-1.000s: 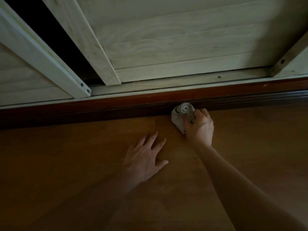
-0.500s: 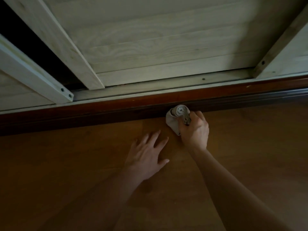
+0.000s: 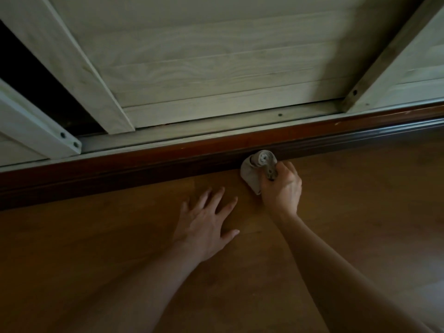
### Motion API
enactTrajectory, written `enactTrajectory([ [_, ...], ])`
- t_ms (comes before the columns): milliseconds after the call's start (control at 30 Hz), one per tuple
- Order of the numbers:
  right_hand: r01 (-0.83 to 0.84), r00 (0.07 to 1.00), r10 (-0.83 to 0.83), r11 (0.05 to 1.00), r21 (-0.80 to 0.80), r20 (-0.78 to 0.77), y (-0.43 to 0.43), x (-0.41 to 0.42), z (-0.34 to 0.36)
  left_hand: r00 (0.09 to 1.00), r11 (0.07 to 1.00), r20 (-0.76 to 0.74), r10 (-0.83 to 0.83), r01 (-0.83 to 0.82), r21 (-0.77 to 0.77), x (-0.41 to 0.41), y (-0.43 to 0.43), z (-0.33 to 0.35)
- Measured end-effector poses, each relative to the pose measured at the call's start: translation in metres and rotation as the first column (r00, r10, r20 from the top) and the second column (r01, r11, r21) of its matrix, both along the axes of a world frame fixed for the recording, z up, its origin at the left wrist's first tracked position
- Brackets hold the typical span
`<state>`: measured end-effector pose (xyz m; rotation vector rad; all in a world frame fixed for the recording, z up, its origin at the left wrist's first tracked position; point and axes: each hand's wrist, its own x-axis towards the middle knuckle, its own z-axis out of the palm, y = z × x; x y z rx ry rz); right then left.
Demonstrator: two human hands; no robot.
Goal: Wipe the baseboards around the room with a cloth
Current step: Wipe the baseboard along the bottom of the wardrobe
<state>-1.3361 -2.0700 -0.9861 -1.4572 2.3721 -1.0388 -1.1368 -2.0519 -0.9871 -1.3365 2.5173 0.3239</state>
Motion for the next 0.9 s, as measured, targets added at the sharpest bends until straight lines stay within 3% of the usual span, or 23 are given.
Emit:
enactTrajectory([
  [133,-0.102,0.995,0.103,0.994,0.032,-0.010,-0.002,0.009,0.004,1.000,1.000,-0.002,-0.010,0.010,0.005,0.000,-0.002,0.000],
  [300,0.011,1.000,-0.012,1.000,0.022,0.014,0.000,0.003,0.003,0.999,0.999,0.012,-0.033,0.033,-0.004,0.000,-0.004,-0.001],
  [467,-0.142,0.990,0.142,0.990,0.008,0.012,-0.003,0.018,0.001,1.000,1.000,0.017,-0.013,0.013,-0.003,-0.001,-0.001,0.000],
  [733,-0.001,1.000,0.000,0.999,0.033,0.026,0.001,-0.035,0.000,0.999,1.000,0.039,0.003,-0.003,0.016,-0.006,0.003,0.005],
  [900,-0.087,0.996,0.088,0.995,0.047,0.000,-0.003,-0.035,0.003,0.998,1.000,0.068,0.000,0.001,-0.005,-0.009,0.002,0.005],
])
